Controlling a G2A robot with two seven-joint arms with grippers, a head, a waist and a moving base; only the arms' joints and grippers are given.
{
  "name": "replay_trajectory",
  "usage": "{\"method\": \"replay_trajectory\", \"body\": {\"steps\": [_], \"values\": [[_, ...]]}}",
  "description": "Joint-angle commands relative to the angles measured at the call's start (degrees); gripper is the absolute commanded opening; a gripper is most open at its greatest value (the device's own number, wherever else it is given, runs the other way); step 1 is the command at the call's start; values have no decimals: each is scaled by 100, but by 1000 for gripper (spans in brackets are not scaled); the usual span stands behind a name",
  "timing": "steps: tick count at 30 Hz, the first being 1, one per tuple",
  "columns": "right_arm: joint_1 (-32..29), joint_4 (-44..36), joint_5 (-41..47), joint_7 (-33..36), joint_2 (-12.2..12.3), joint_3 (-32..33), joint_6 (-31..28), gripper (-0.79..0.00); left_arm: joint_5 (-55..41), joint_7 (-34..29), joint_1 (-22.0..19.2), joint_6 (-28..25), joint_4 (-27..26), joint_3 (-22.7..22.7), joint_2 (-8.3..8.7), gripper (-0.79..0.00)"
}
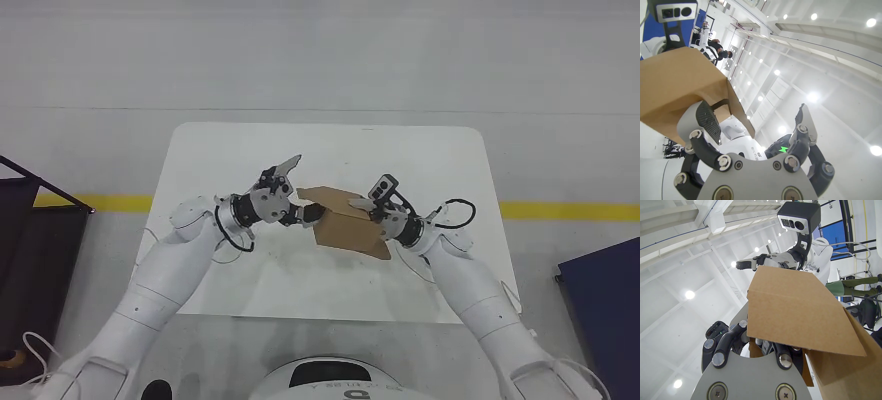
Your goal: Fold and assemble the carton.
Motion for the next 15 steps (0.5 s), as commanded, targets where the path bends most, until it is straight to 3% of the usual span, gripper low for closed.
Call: {"method": "replay_trajectory", "body": {"steps": [1, 15], "values": [[-4, -1, 12, -8, -1, 7, 2, -785, 199, -146, 19, 43, -24, -35, 27, 0], [-38, -82, -6, -66, 8, 70, 7, -785, 839, -554, 273, 264, -264, -464, 192, 0]]}}
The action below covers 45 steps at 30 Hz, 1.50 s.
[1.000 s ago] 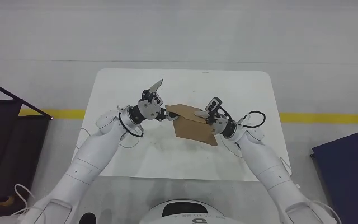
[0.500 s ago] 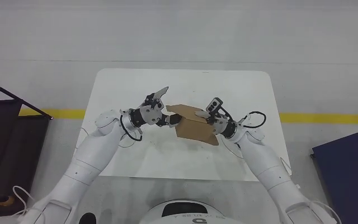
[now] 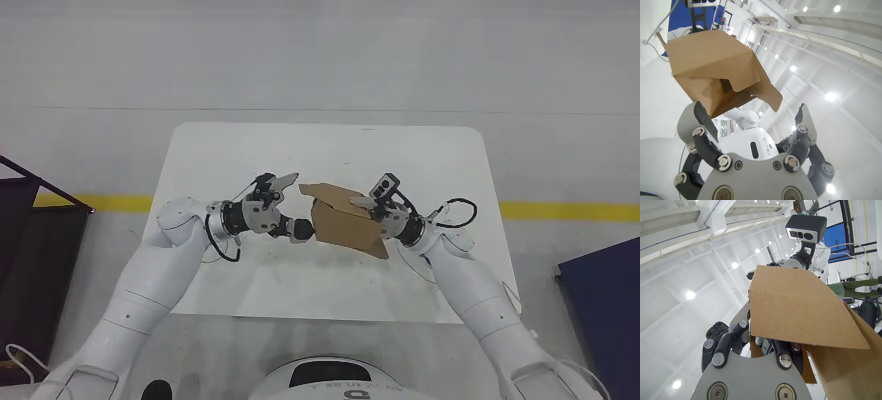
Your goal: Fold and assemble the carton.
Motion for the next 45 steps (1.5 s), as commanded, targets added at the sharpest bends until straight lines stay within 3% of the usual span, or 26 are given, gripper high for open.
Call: {"method": "replay_trajectory", "body": {"steps": [1, 5, 7, 15, 19, 27, 29, 32, 45], "values": [[-11, -24, -10, -14, 4, 13, 7, -785, -4, -15, 42, -18, -22, -84, 18, 0], [-32, -108, -39, -71, 3, 1, 23, -785, -463, -48, 128, 9, -76, -221, 11, -6], [-36, -140, -58, -101, -2, -23, 35, -785, -842, -15, 150, 58, -101, -256, -14, -71], [-38, -208, -97, -167, -6, -43, 57, -785, -1220, 223, 99, -127, -131, -313, -71, -99], [-36, -264, -127, -203, -7, -57, 83, -785, -992, 471, -11, -452, 39, -90, -139, -169], [-44, -305, -140, -222, -2, -39, 101, -785, -749, 301, -198, -490, 264, 178, -210, -188], [-47, -313, -137, -216, -1, -35, 106, -785, -713, 246, -204, -478, 274, 164, -209, -234], [-42, -323, -128, -211, -1, -35, 116, -785, -635, 170, -193, -455, 257, 136, -202, -379], [-51, -277, -56, -170, -10, -37, 95, -785, -123, -35, -20, -313, 67, 25, -135, -453]]}}
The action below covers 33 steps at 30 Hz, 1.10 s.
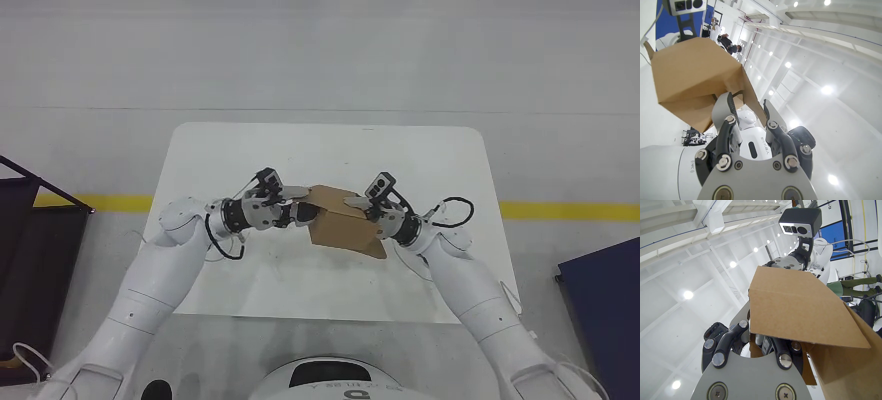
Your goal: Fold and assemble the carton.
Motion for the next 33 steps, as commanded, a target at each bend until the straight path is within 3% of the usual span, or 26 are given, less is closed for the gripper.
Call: {"method": "replay_trajectory", "body": {"steps": [1, 33], "values": [[-6, -2, 21, 10, 2, 12, 5, -785, 69, -18, 25, 17, -16, -14, 10, -459], [-118, -279, -126, -172, 26, 61, 35, -785, 1301, -539, -46, 858, -195, -166, 244, -406]]}}
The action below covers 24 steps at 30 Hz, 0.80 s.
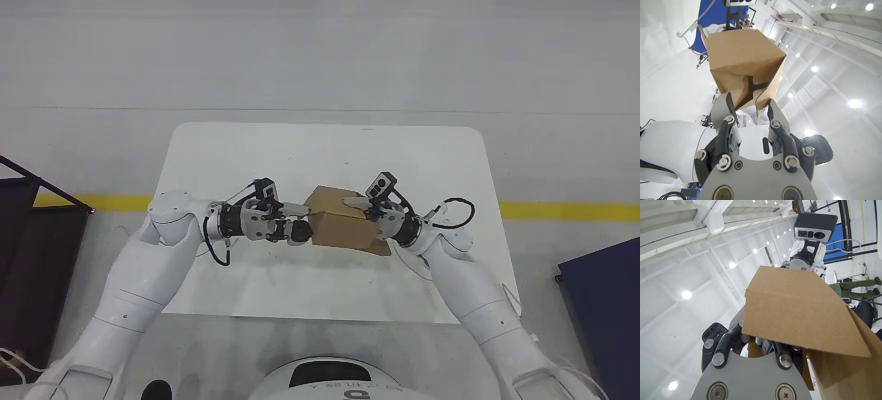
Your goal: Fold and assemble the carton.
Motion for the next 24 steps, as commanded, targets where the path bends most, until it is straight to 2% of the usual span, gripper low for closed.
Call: {"method": "replay_trajectory", "body": {"steps": [1, 12, 16, 24], "values": [[-2, -24, -23, -5, 4, 3, 20, -785, 44, -41, 5, 22, 5, 3, 13, -400], [-29, -135, -117, -82, 13, -27, 65, -785, 382, -233, 33, 124, -87, 11, 100, -228], [-30, -162, -131, -95, 18, -27, 83, -785, 485, -201, 34, 108, -67, 99, 107, -206], [-34, -175, -96, -75, 19, -34, 95, -785, 590, -28, -52, 14, 21, 324, 85, -219]]}}
